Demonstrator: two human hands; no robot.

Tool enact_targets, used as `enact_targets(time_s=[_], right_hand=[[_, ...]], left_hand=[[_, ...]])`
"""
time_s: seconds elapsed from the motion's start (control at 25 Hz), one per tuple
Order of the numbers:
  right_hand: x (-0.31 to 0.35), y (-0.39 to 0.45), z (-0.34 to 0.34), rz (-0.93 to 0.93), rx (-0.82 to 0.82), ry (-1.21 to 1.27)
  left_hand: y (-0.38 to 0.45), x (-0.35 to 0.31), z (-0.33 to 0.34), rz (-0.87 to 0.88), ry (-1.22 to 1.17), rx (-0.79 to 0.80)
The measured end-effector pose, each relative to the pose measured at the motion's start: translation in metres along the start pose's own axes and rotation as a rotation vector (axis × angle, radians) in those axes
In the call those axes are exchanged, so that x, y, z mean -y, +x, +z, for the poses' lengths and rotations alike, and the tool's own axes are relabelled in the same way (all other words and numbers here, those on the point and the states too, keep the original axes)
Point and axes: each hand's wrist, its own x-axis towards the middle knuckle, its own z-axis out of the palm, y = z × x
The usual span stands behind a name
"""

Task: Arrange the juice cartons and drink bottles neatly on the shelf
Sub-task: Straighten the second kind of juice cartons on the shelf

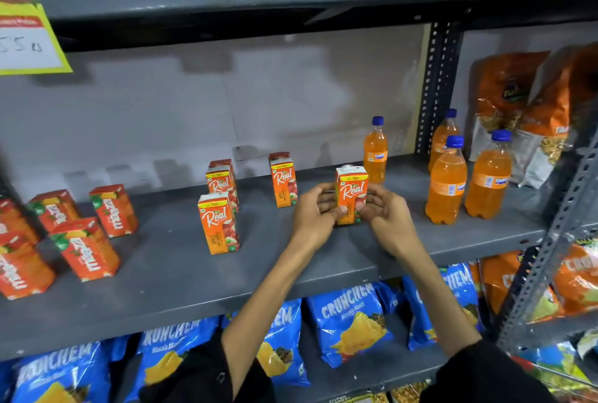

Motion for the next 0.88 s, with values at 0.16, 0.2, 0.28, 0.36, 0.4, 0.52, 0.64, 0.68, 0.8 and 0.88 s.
enact_targets(time_s=[0.16, 0.2, 0.28, 0.36, 0.4, 0.52, 0.64, 0.68, 0.8, 0.88], right_hand=[[0.012, -0.002, 0.039, -0.009, 0.14, 0.057], [0.013, -0.003, 0.047, -0.002, 0.176, 0.061], [0.012, -0.007, 0.062, 0.015, 0.231, 0.057], [0.009, -0.009, 0.071, 0.022, 0.258, 0.037], [0.008, -0.01, 0.074, 0.026, 0.262, 0.031], [0.006, -0.01, 0.074, 0.031, 0.26, 0.048], [0.004, -0.012, 0.075, 0.034, 0.254, 0.027], [0.004, -0.014, 0.076, 0.036, 0.263, 0.011], [0.007, -0.022, 0.077, 0.0, 0.142, 0.002], [0.01, -0.036, 0.078, -0.192, -0.134, -0.061]], left_hand=[[-0.021, 0.009, -0.041, 0.002, -0.018, -0.104], [-0.026, 0.013, -0.05, -0.002, -0.003, -0.128], [-0.033, 0.021, -0.064, -0.006, 0.033, -0.166], [-0.039, 0.028, -0.071, -0.017, 0.058, -0.178], [-0.04, 0.03, -0.074, -0.018, 0.067, -0.18], [-0.039, 0.035, -0.073, -0.02, 0.096, -0.195], [-0.041, 0.038, -0.072, 0.0, 0.153, -0.207], [-0.042, 0.037, -0.072, 0.005, 0.167, -0.206], [-0.051, 0.029, -0.072, -0.011, 0.142, -0.174], [-0.068, 0.027, -0.076, 0.017, 0.117, -0.195]])
